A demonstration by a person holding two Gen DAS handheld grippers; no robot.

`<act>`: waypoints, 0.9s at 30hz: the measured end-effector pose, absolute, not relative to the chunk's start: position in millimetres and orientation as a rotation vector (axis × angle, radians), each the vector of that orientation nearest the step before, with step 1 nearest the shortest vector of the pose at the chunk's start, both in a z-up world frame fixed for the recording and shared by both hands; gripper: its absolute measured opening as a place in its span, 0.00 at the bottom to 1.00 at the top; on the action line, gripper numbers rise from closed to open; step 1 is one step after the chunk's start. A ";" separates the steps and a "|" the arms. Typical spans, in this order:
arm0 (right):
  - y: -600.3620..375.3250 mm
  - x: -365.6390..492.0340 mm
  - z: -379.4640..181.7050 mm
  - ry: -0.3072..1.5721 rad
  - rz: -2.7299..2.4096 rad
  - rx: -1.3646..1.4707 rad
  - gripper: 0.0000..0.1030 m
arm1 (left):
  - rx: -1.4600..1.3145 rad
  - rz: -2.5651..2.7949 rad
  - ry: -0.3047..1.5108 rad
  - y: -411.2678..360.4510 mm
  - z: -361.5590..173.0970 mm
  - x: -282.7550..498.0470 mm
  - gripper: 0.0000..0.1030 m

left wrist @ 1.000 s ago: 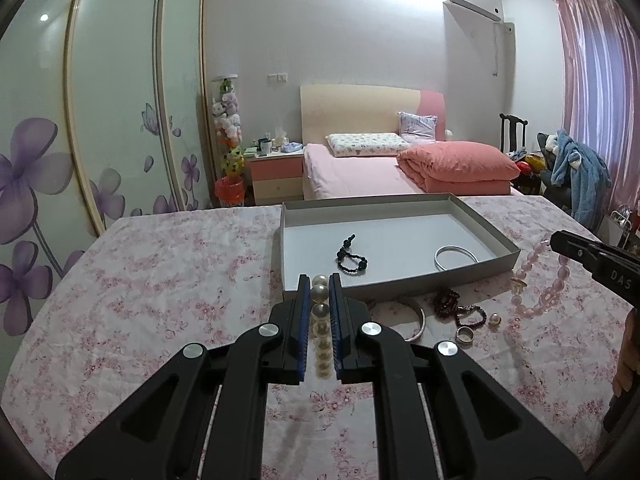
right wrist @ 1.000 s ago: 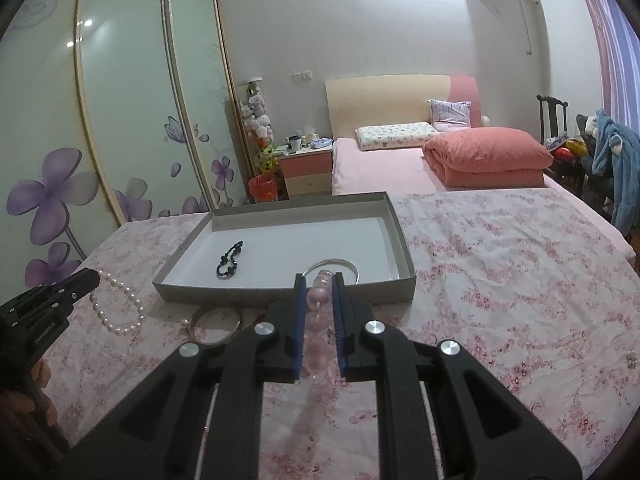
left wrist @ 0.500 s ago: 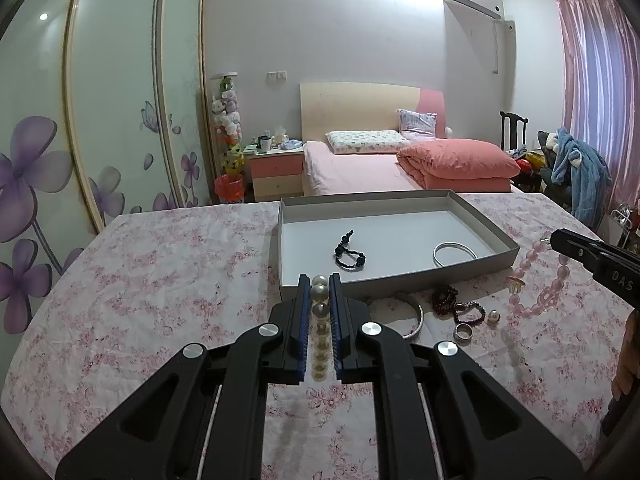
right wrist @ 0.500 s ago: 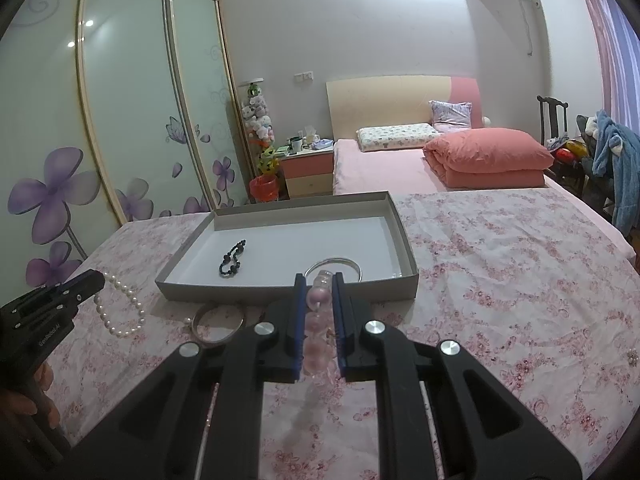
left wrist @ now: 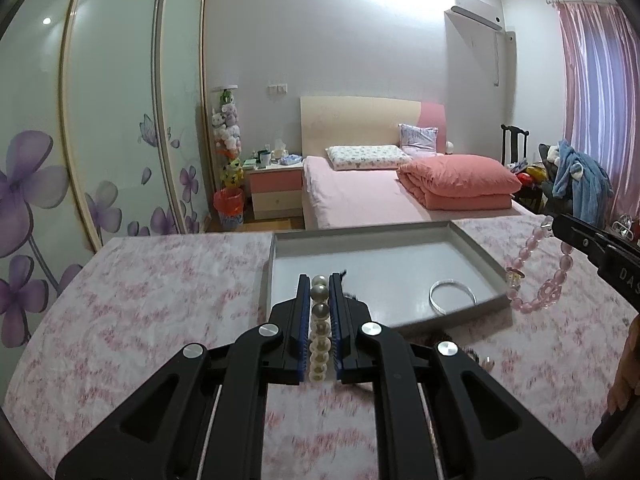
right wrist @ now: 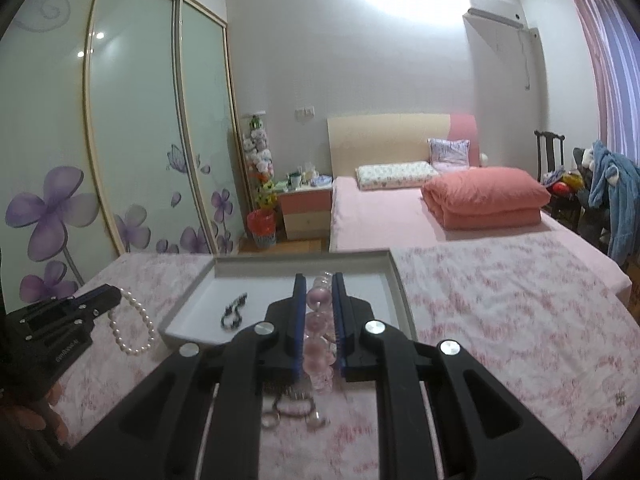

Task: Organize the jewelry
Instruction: 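Carry both bracelets into the grey tray and open both tools to release them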

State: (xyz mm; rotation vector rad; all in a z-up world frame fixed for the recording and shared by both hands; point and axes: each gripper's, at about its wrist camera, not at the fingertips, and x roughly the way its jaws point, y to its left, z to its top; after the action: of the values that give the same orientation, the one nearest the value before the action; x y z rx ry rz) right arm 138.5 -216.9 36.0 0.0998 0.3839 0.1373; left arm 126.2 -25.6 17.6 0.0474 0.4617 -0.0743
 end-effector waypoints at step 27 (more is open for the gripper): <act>-201.2 278.6 -15.1 0.573 0.174 0.200 0.13 | 0.029 -0.100 0.579 -52.8 -16.6 236.9 0.10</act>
State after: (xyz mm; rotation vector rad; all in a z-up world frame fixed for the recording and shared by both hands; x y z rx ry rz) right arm 278.6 -201.2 -15.1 0.1996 0.5725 0.1742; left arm 236.9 -52.8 -16.6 0.0295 0.5793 -0.0998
